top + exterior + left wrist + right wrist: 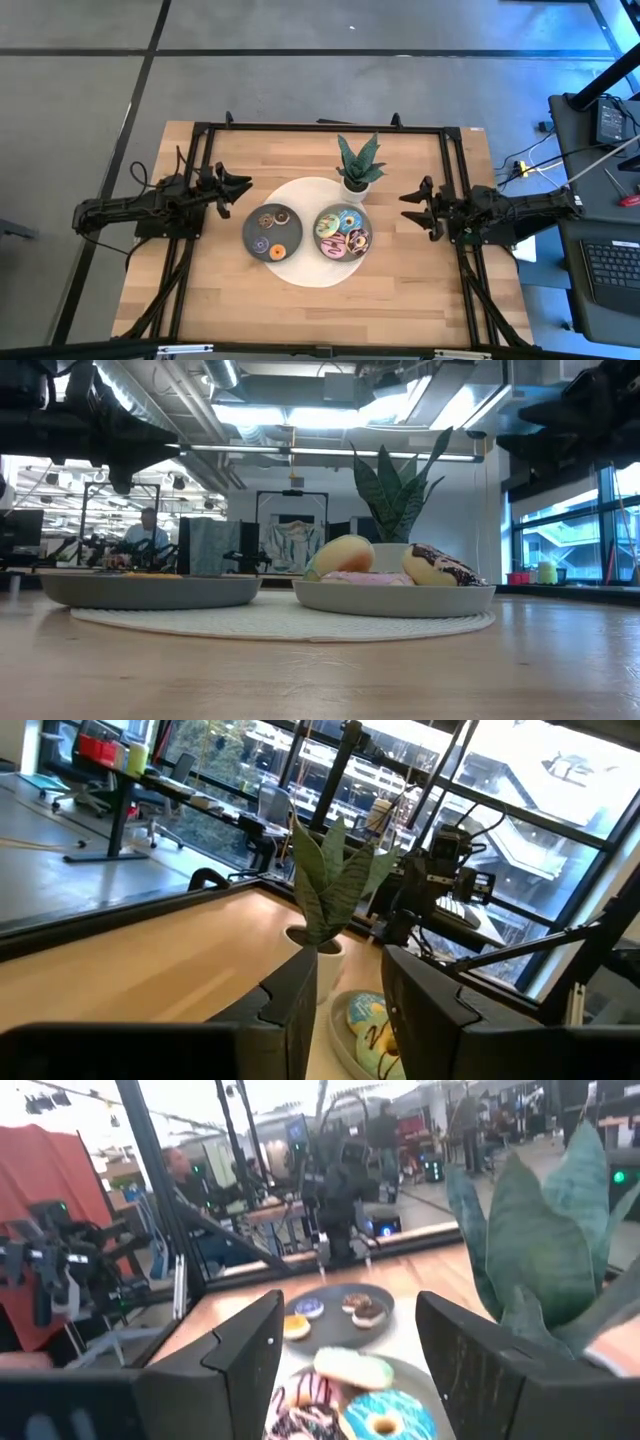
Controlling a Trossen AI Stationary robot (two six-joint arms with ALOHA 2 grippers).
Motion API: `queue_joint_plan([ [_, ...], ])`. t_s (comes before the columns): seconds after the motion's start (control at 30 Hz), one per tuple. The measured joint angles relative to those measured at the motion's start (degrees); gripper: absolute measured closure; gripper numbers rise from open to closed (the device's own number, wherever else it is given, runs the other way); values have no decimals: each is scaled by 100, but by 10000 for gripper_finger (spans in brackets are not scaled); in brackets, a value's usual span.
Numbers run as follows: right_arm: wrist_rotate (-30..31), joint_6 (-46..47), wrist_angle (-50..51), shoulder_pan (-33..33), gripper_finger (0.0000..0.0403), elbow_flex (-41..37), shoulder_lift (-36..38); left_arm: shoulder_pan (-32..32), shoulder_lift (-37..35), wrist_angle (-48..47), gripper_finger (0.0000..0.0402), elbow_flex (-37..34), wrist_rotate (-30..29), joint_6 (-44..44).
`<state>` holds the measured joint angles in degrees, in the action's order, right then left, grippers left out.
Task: Pick & Place donuts
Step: Return to Home Position
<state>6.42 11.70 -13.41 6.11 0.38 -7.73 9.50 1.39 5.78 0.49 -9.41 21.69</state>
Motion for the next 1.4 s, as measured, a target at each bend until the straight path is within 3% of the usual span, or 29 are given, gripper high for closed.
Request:
queue_joint_plan([
  [0.5,0,-17,611,0,173,0,0,0,0,0,293,0,6,4],
  [1.4,2,-20,599,0,173,0,35,0,0,2,291,0,7,7],
])
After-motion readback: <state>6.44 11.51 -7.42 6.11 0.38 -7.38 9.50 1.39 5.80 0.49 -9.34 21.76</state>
